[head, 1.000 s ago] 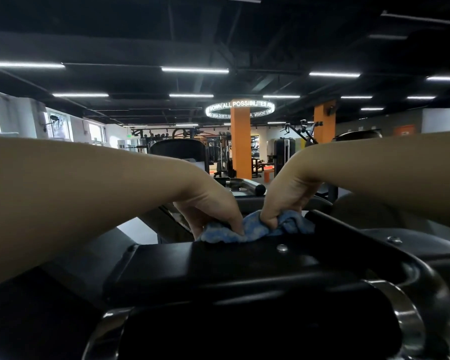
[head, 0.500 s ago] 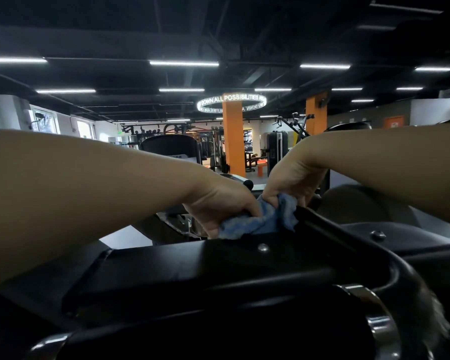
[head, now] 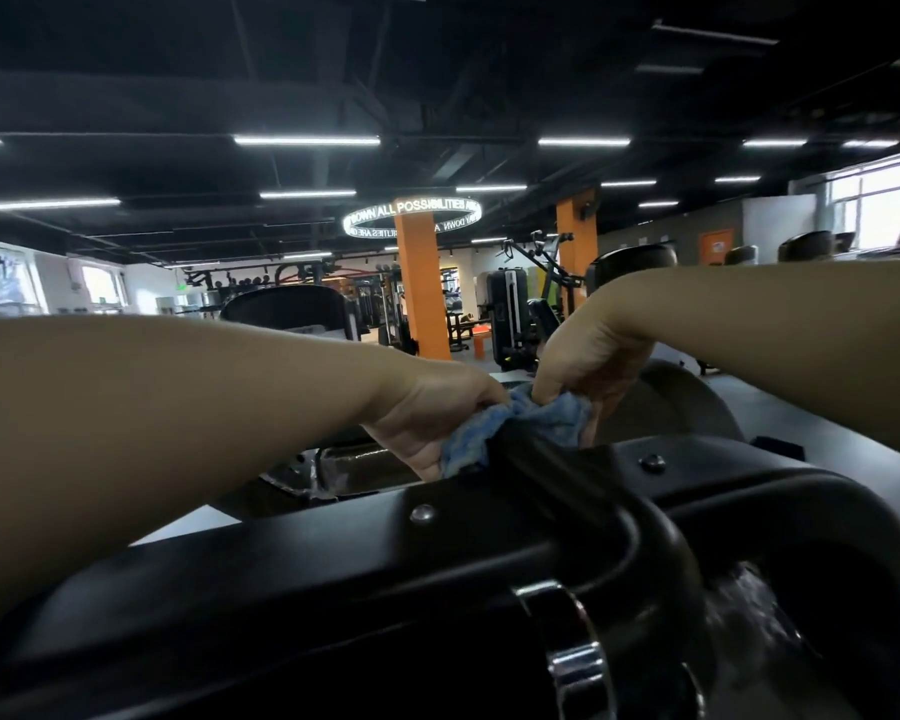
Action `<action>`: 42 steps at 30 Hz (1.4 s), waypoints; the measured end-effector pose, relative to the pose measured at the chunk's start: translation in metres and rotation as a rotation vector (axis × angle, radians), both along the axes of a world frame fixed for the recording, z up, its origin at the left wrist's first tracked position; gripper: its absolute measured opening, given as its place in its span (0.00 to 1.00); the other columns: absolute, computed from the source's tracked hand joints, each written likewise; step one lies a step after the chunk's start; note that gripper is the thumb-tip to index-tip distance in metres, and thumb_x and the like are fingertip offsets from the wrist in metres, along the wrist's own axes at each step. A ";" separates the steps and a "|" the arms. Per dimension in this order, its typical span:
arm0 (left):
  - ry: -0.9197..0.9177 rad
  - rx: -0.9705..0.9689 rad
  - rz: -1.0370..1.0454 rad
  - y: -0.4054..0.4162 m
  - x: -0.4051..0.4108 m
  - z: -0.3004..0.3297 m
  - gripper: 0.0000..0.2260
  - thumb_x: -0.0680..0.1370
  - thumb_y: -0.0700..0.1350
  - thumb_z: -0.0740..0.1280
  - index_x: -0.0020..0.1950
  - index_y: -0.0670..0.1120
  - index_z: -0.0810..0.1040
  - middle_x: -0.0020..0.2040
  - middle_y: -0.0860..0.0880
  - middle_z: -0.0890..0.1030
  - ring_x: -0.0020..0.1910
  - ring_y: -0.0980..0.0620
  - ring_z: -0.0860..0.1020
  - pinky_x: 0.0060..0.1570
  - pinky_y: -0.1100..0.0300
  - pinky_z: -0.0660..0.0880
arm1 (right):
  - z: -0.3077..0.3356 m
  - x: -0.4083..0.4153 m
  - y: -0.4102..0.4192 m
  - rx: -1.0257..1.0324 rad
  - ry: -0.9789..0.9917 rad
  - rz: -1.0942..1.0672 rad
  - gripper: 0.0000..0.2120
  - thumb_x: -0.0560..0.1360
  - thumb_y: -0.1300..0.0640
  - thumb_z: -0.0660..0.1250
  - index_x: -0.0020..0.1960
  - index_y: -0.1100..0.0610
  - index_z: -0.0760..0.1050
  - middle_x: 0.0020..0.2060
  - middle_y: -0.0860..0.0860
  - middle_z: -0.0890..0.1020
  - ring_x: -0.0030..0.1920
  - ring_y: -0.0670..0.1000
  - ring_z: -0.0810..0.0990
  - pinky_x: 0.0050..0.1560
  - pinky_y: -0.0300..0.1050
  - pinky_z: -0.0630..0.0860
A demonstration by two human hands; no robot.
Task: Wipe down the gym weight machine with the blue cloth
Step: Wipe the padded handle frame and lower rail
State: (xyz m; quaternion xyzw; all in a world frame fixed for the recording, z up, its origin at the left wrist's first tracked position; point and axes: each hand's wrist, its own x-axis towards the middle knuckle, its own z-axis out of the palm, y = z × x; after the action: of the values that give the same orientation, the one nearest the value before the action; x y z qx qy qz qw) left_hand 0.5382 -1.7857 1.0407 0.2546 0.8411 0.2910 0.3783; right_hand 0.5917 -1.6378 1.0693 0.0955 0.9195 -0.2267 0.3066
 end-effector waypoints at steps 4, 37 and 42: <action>-0.010 -0.139 -0.121 0.019 0.013 0.009 0.12 0.80 0.50 0.51 0.48 0.45 0.70 0.38 0.47 0.76 0.34 0.52 0.75 0.37 0.61 0.73 | -0.011 0.006 0.025 0.055 0.027 -0.034 0.08 0.76 0.64 0.56 0.53 0.59 0.70 0.38 0.51 0.74 0.39 0.48 0.72 0.52 0.43 0.70; 0.756 -0.048 -0.352 -0.025 0.140 0.053 0.06 0.81 0.42 0.58 0.47 0.50 0.73 0.45 0.48 0.80 0.42 0.51 0.81 0.46 0.58 0.80 | 0.032 0.156 -0.040 0.317 0.501 -0.115 0.12 0.77 0.64 0.59 0.58 0.56 0.74 0.54 0.56 0.79 0.54 0.55 0.79 0.52 0.53 0.79; 0.966 -0.183 -0.370 -0.056 0.181 0.037 0.07 0.80 0.43 0.59 0.43 0.49 0.70 0.41 0.49 0.74 0.39 0.51 0.75 0.39 0.61 0.73 | 0.014 0.196 -0.073 0.261 0.566 -0.092 0.09 0.77 0.64 0.60 0.45 0.50 0.71 0.49 0.53 0.76 0.52 0.54 0.78 0.51 0.53 0.79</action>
State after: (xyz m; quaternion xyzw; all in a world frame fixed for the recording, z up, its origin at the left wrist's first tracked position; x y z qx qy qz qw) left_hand 0.7196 -1.8414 1.0781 0.4699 0.8826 -0.0057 0.0133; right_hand 0.7876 -1.7110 1.0833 0.1085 0.9844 -0.1381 0.0130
